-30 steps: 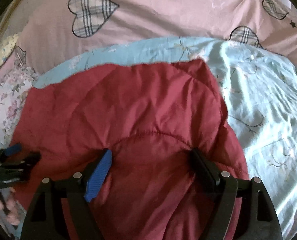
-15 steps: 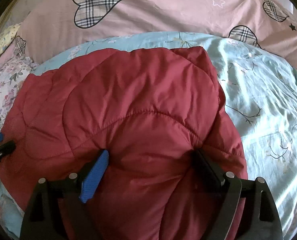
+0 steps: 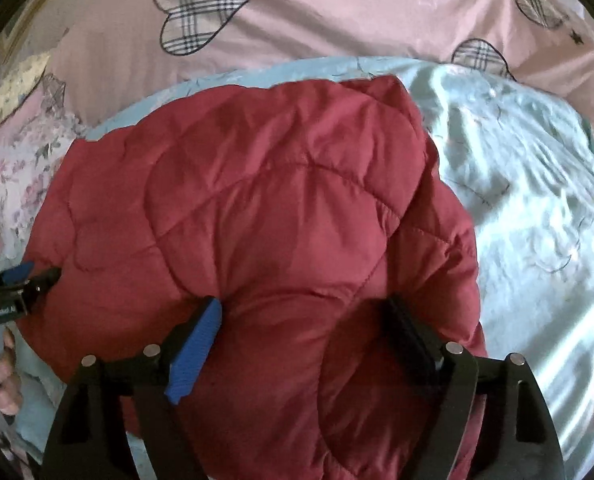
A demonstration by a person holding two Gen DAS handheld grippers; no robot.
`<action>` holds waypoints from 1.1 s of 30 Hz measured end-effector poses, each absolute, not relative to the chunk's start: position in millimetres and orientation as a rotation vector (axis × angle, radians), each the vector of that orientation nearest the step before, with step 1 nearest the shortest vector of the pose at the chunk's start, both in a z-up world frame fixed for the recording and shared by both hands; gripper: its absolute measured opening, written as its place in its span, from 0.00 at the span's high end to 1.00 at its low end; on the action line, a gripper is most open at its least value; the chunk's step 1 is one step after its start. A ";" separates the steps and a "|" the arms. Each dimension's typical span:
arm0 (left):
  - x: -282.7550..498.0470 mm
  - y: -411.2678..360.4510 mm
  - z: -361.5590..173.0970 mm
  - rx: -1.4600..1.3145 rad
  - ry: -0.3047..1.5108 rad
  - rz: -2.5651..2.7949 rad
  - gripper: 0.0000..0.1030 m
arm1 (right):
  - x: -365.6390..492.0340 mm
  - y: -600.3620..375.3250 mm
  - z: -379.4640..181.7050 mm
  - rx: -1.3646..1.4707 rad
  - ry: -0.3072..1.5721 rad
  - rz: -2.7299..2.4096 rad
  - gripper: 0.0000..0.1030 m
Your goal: Fold large clothes
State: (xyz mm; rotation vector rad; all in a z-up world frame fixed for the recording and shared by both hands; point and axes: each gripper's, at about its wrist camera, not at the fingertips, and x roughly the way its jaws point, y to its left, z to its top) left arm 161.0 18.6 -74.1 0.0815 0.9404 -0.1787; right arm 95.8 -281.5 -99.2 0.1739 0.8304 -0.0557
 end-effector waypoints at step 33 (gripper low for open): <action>48.8 31.1 -68.2 0.047 0.944 -0.157 0.00 | -11.9 -229.7 -79.8 0.129 0.822 0.054 0.16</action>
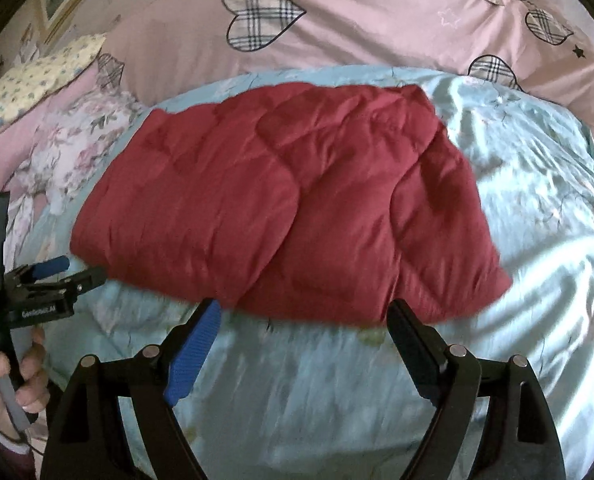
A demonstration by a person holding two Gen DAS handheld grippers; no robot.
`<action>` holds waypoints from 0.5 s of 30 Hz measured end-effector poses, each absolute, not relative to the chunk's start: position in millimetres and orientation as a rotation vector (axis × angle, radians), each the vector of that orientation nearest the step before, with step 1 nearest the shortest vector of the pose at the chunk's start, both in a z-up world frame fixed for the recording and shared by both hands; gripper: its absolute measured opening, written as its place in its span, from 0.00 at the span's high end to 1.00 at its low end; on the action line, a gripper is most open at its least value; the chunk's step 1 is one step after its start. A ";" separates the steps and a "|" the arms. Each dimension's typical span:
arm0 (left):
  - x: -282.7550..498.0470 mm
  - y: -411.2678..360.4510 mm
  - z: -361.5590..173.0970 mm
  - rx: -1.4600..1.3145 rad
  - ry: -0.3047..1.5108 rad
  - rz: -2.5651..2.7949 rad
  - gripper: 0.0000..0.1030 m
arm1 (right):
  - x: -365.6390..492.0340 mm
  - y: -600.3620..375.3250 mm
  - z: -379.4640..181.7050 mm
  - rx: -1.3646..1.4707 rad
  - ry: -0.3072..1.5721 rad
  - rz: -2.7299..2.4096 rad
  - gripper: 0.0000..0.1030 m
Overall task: Fold large clothes
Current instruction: 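Open both tools and pull them back from the folded coat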
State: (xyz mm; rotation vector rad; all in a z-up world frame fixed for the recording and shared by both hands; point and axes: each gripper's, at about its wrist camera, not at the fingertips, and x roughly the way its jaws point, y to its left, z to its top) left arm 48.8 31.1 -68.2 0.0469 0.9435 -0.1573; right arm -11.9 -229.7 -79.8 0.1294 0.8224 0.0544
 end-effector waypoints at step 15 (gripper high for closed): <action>5.0 34.5 -29.7 0.032 0.938 -0.193 0.00 | -51.9 -199.2 -43.8 0.066 0.803 0.057 0.00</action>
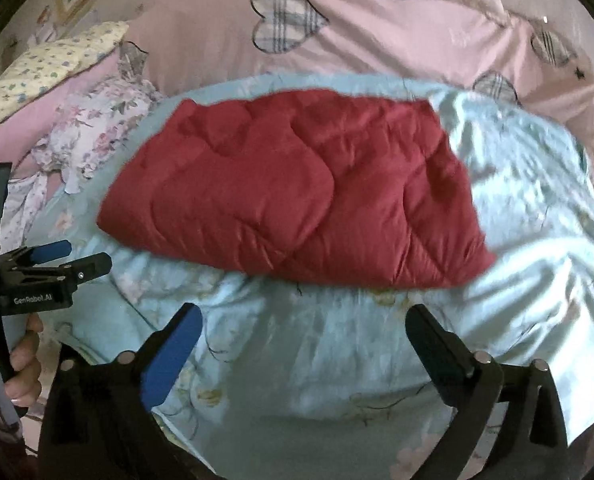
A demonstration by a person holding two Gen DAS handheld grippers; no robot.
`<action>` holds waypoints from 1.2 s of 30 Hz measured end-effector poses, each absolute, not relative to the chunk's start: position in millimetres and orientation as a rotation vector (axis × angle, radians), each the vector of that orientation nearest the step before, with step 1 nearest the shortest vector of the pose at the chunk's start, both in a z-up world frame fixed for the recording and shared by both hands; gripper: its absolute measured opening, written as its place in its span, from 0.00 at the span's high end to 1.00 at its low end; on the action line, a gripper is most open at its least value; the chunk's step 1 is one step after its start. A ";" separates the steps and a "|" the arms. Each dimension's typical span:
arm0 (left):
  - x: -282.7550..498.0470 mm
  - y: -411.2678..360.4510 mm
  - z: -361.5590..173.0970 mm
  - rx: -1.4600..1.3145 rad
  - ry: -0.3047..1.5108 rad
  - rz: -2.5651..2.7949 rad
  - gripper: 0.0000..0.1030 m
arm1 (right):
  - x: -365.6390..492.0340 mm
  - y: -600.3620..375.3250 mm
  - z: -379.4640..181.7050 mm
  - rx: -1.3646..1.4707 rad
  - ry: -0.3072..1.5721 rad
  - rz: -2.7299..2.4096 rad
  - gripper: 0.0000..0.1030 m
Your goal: Fold large clothes
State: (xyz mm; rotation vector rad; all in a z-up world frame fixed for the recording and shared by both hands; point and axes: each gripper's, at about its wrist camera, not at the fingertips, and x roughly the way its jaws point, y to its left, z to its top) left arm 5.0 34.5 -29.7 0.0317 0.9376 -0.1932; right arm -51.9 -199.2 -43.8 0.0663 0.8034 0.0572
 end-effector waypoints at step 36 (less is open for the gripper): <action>77.0 1.6 -30.0 0.099 0.992 -0.145 0.00 | 40.9 -206.8 -51.2 0.094 0.919 0.012 0.00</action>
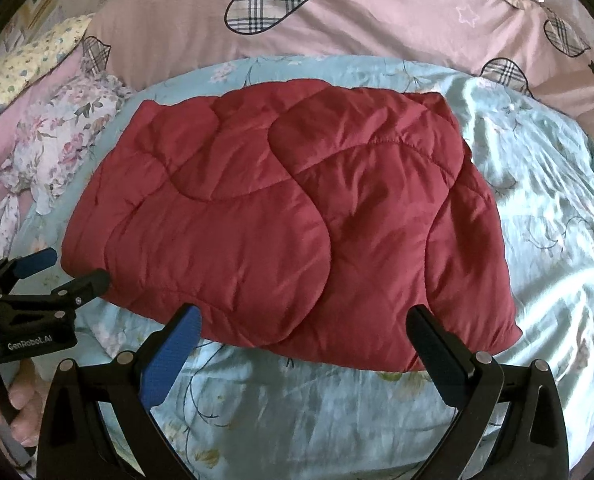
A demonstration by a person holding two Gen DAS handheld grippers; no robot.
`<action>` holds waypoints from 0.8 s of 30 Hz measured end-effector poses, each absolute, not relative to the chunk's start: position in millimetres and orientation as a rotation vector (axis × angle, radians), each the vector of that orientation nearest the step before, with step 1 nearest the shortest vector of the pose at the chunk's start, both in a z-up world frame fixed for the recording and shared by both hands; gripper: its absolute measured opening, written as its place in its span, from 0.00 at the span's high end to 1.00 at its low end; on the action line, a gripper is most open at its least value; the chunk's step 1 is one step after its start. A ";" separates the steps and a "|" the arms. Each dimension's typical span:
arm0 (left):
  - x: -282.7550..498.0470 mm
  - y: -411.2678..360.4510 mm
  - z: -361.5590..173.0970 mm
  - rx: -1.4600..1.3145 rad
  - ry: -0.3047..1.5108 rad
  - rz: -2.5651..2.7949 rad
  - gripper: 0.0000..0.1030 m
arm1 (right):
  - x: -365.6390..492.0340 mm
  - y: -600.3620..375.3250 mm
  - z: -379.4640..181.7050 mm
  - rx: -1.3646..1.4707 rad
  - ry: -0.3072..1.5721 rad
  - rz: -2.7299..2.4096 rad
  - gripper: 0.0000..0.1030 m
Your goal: Fold large clothes
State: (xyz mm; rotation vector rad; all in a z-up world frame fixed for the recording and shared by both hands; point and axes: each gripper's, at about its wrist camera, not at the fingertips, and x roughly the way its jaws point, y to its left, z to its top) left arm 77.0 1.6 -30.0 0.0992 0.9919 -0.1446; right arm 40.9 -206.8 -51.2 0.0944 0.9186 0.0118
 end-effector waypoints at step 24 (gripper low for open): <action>72.9 8.3 -19.6 0.071 0.956 -0.139 0.00 | 35.3 -204.4 -49.9 0.093 0.879 -0.004 0.00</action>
